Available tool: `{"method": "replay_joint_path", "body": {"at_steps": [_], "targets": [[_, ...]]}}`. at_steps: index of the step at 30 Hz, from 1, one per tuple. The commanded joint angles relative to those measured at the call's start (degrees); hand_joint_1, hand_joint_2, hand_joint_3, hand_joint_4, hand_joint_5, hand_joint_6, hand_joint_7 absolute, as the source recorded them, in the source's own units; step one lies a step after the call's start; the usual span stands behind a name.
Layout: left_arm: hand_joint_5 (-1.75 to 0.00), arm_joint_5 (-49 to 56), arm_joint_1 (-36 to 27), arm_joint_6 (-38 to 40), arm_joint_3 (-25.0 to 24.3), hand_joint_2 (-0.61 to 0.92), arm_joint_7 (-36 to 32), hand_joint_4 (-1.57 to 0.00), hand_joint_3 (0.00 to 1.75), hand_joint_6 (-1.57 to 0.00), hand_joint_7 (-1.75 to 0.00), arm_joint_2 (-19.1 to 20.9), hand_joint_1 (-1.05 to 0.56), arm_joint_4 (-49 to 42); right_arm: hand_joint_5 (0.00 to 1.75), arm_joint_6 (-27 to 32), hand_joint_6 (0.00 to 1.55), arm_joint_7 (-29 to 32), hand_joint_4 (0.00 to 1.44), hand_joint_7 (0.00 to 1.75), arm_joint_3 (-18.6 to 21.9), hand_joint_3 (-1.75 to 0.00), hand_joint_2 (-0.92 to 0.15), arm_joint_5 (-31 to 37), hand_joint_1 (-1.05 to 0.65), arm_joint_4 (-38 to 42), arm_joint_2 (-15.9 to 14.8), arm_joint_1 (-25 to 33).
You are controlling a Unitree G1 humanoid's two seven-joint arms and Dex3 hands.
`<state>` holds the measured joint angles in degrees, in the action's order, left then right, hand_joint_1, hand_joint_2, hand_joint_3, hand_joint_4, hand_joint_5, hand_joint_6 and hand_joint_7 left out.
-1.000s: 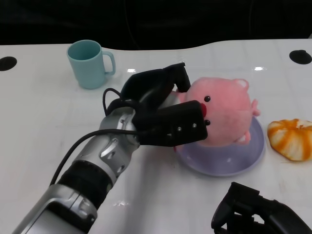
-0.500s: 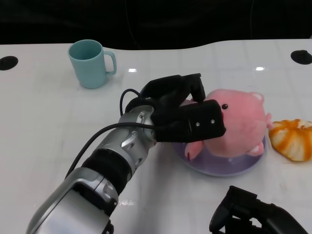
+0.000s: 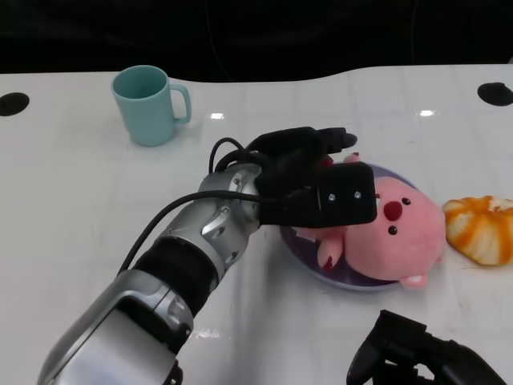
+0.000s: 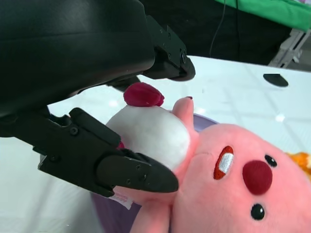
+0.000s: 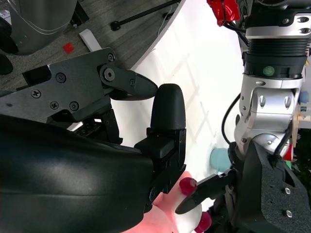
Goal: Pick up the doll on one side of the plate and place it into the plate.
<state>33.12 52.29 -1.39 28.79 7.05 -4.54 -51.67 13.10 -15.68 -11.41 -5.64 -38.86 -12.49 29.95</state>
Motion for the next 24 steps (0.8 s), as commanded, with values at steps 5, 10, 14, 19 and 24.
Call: {"method": "replay_joint_path", "body": {"at_steps": [5, 10, 14, 19, 24], "targets": [[-0.09, 1.48, -3.13, 1.32, 1.22, 0.92, 3.26, 0.00, 0.30, -0.09, 0.00, 4.96, -0.90, 10.40, 1.75, -0.08, 0.46, -0.33, 0.64, 1.66, 0.65, -0.62, -0.87, -0.34, -0.20, -0.68, -1.08, 0.06], [-0.11, 0.45, -7.15, 0.53, -0.08, 0.92, 4.83, -0.02, 0.31, -0.08, -0.01, 8.89, -0.89, 18.40, 1.75, 0.09, 0.46, -0.64, 0.65, 1.66, 1.38, -0.62, -0.87, -0.90, -0.21, -0.24, -1.28, -0.32], [-0.16, -0.29, -11.26, -0.03, -1.42, 0.92, 5.52, -0.04, 0.28, -0.09, -0.01, 12.24, -0.85, 24.99, 1.75, -0.06, 0.46, -0.51, 0.64, 1.66, 1.55, -0.63, -0.87, -0.54, -0.21, -0.27, -1.63, -0.44], [-0.31, -2.03, -16.52, -1.28, -3.65, 0.92, 6.26, 0.00, 0.21, -0.12, -0.02, 15.16, -0.78, 32.71, 1.75, 0.23, 0.46, -0.44, 0.63, 1.66, 1.77, -0.64, -0.86, -0.52, -0.22, -0.34, -1.74, -0.44], [-0.44, -3.23, -20.36, -2.37, -5.41, 0.92, 6.05, 0.00, 0.16, -0.16, -0.05, 17.12, -0.73, 37.83, 1.75, -0.09, 0.46, -0.65, 0.64, 1.66, 2.00, -0.65, -0.86, -0.49, -0.22, 0.07, -1.84, -0.79]]}}
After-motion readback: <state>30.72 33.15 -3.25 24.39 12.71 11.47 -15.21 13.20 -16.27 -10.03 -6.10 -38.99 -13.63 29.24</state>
